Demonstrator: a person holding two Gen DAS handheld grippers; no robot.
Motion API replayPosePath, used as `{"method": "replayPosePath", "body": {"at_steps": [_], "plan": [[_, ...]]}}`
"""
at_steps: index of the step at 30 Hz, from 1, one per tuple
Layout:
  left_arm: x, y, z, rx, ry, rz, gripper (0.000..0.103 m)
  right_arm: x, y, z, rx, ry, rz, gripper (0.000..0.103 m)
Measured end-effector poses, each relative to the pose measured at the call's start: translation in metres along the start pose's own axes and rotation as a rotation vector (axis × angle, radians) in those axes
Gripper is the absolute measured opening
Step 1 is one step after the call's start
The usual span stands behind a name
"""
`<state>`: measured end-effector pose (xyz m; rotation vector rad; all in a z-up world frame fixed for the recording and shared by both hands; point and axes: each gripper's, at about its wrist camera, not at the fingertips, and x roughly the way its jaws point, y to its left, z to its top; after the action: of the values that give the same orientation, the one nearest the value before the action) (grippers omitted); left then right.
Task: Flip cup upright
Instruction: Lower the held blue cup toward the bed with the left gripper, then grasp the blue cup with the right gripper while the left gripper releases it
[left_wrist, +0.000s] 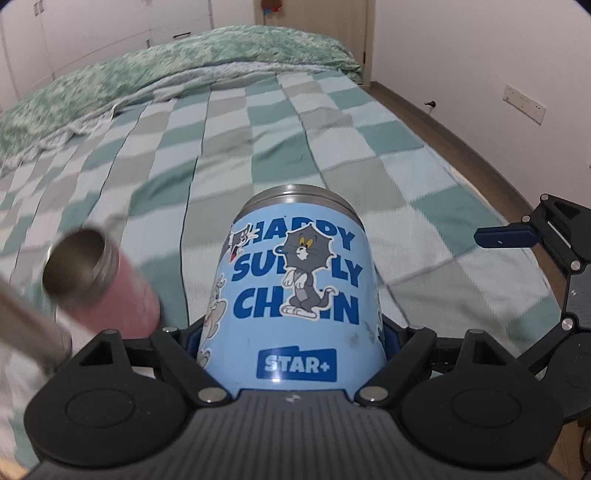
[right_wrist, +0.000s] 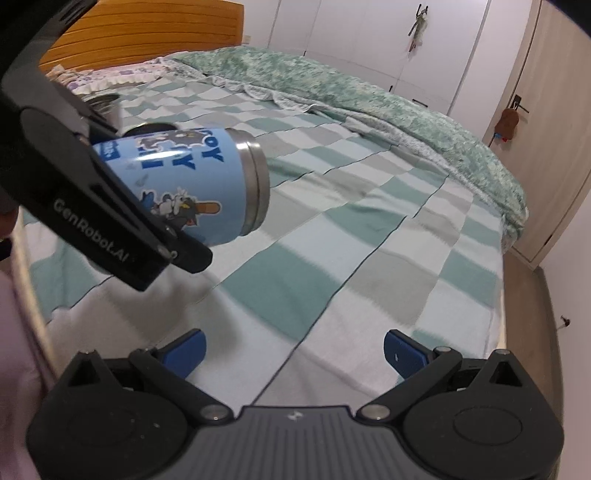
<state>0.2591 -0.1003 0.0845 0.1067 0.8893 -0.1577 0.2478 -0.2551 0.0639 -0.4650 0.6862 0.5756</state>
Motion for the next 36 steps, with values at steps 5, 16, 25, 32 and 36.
{"method": "replayPosePath", "body": {"at_steps": [5,16,25,32,36], "plan": [[-0.002,0.001,-0.036,-0.084,0.008,0.027,0.085,-0.005,0.018,-0.020,0.001,0.017,0.013,0.102],[0.039,-0.001,-0.075,-0.224,0.041,0.038,0.085,-0.001,0.033,-0.048,0.024,0.056,-0.001,0.102],[0.008,0.019,-0.075,-0.199,-0.006,-0.047,0.103,-0.012,0.038,-0.044,0.049,0.041,-0.014,0.103],[-0.037,0.054,-0.085,-0.096,-0.091,-0.085,0.103,-0.033,0.054,-0.026,0.088,0.025,-0.014,0.103],[-0.046,0.083,-0.088,-0.033,-0.128,-0.081,0.103,-0.040,0.064,-0.007,0.169,0.006,-0.021,0.103]]}}
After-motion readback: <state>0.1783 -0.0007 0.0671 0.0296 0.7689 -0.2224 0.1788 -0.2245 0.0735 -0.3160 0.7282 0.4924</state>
